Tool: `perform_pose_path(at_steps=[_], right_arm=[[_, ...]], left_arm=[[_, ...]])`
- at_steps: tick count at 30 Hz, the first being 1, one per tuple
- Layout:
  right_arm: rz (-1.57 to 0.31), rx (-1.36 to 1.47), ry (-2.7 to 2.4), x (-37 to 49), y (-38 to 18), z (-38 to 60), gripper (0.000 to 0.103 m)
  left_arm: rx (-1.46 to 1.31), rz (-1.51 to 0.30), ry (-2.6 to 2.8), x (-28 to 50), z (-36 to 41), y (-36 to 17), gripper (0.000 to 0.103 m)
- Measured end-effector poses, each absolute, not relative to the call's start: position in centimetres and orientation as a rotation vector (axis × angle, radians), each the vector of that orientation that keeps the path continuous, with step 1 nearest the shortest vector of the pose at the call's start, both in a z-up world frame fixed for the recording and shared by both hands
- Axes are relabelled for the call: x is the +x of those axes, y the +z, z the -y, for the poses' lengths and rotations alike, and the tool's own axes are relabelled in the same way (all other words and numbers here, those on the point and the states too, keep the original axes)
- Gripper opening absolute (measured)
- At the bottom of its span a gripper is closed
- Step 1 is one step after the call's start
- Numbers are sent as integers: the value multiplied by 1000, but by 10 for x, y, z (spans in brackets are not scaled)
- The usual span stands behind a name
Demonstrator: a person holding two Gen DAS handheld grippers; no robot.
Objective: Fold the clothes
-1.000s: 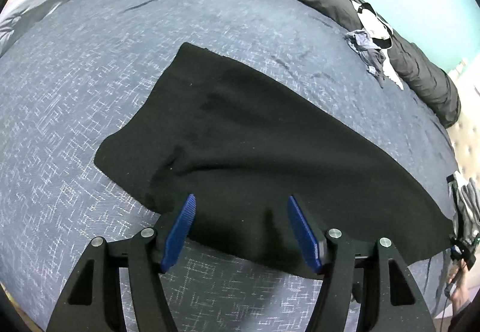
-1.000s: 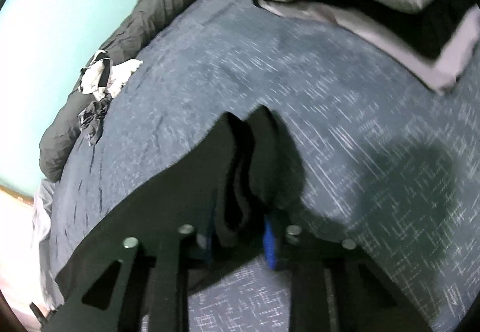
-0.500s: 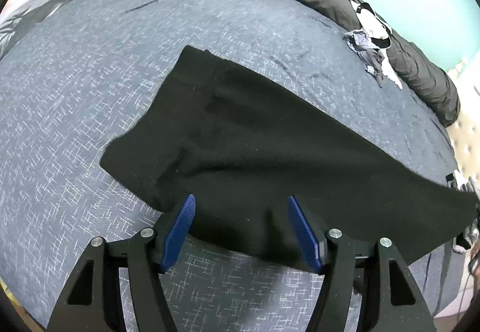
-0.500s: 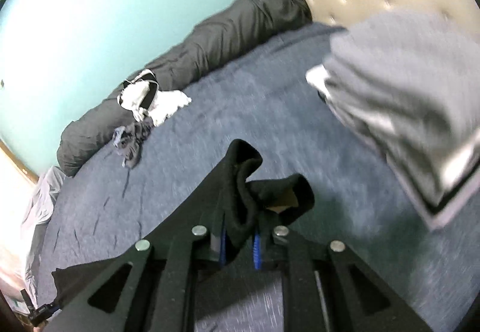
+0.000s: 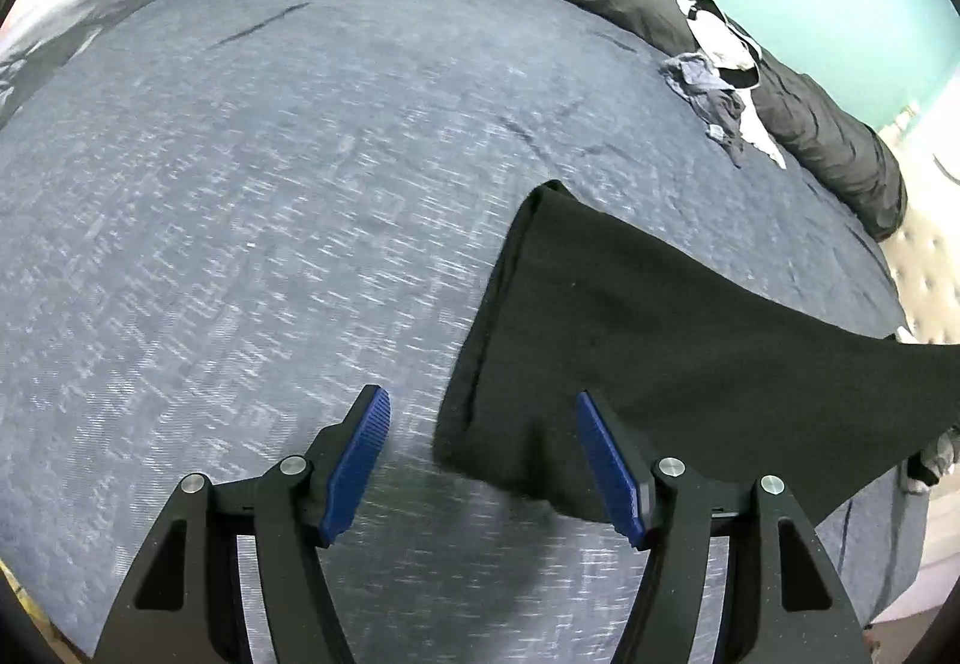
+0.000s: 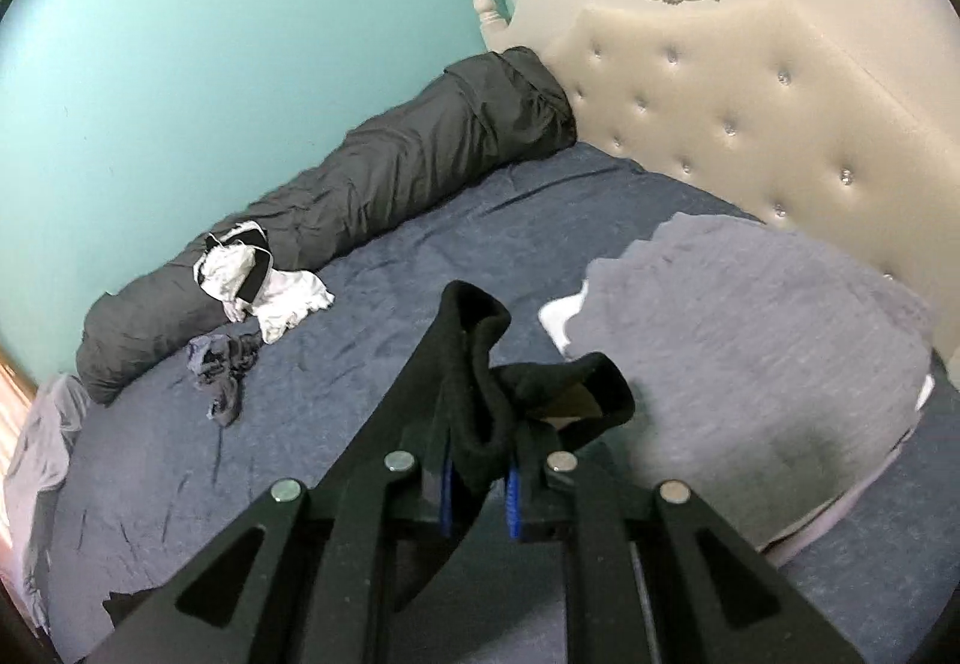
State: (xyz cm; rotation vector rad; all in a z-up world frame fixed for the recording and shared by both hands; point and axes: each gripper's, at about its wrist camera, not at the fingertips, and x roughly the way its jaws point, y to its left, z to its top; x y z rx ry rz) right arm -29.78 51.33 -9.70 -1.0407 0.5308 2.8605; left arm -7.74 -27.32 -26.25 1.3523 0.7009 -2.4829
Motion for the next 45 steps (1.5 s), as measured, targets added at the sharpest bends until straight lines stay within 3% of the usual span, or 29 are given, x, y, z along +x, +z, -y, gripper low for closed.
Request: perform_pose_path(at_steps=[7,20,45], right_arm=[[-392,-1161,2917,-296,-121,-467,12],[-346,-1257,3101,-292,-124,-348,12],[-147,-1705,3375,-249,-167,-13,12]], left_arm=[[1376,-657,-2518,-87,253,-263,69],[1352,-673,-2504,-83,269,-272,69],[1304,-722,-2525,-72,300,-258,69]])
